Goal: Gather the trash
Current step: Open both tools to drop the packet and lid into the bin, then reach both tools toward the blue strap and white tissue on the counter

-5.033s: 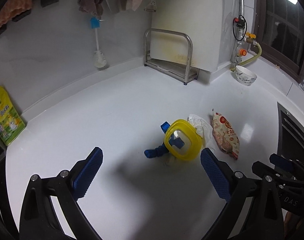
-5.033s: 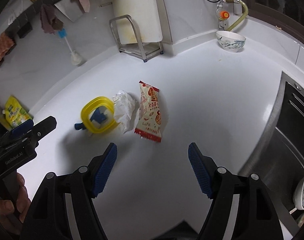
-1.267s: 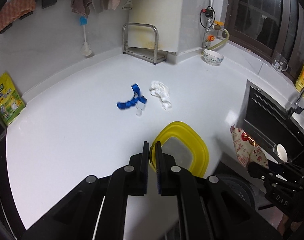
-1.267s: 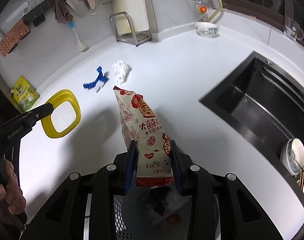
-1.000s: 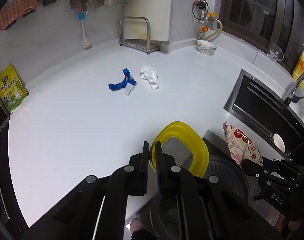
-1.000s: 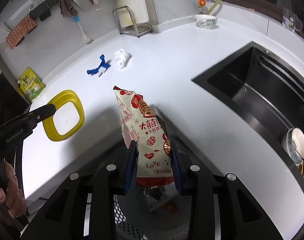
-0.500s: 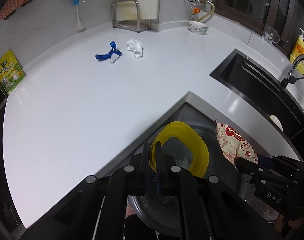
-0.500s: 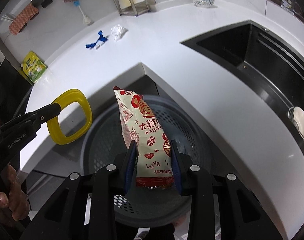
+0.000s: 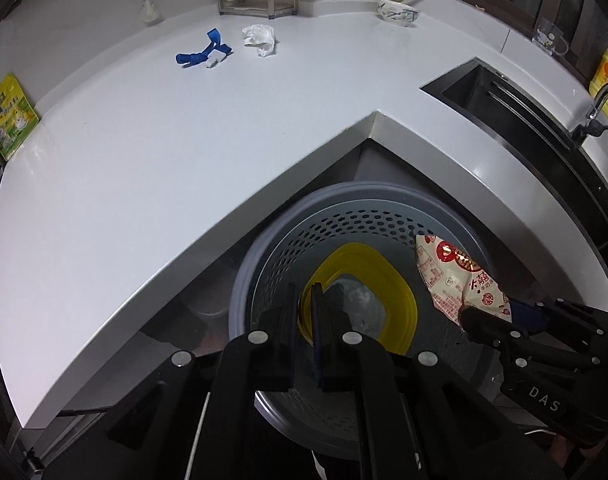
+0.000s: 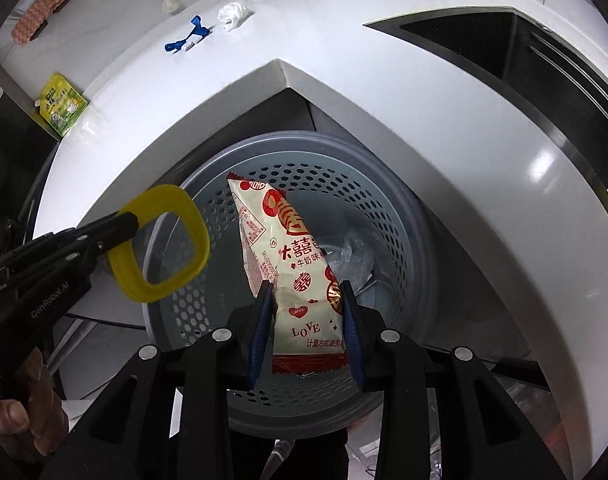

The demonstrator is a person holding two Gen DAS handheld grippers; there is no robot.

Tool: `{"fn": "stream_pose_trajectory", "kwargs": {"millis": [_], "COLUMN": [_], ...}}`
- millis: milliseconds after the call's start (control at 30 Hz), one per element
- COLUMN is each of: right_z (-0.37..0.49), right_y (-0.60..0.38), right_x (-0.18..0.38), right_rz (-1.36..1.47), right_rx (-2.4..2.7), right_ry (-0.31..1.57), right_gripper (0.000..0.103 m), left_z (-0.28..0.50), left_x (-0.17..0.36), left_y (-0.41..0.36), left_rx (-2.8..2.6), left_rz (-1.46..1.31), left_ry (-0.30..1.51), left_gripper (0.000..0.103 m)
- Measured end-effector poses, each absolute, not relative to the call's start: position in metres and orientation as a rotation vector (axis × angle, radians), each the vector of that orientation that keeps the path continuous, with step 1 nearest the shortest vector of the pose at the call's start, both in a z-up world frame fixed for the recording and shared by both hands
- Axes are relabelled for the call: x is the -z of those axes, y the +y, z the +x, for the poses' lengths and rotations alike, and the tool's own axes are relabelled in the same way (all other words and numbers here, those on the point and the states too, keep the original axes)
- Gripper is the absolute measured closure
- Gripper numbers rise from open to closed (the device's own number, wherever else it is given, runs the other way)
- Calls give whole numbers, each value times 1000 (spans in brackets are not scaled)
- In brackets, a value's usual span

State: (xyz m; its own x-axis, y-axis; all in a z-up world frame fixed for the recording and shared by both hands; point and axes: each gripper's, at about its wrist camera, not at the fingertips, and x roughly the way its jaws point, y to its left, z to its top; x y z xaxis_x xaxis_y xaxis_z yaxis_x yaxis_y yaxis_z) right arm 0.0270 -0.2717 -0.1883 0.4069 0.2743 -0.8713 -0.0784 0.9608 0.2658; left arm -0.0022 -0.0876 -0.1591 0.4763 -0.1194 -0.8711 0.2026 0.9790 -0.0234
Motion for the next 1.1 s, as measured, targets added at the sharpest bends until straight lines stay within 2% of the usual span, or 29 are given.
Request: {"fn": "stream_pose_trajectory", "kwargs": {"millis": [200, 233, 267, 333, 400, 1100], "right_z": [32, 32, 32, 30, 29, 32], "right_y": [-268, -267, -267, -267, -267, -265], "right_x": [186, 185, 184, 180, 179, 166], "right_rz": [189, 189, 187, 181, 181, 197], "right_rx": [-239, -242, -243, -230, -225, -231], "right_ry": [1130, 1125, 1123, 1101, 1093, 1084], "right_gripper": [70, 69, 63, 53, 52, 52], "left_z": [-2, -2, -2, -2, -3, -1], "left_x": [157, 156, 156, 153, 151, 127], "left_y": [-82, -80, -79, -75, -71, -64], "left_rx": [186, 179, 174, 156, 143, 110], "left_rz": [60, 59, 59, 54, 44, 55], "left_ry": [1060, 1059, 1058, 1050, 1036, 996], "left_gripper": [91, 85, 81, 61, 49, 45]}}
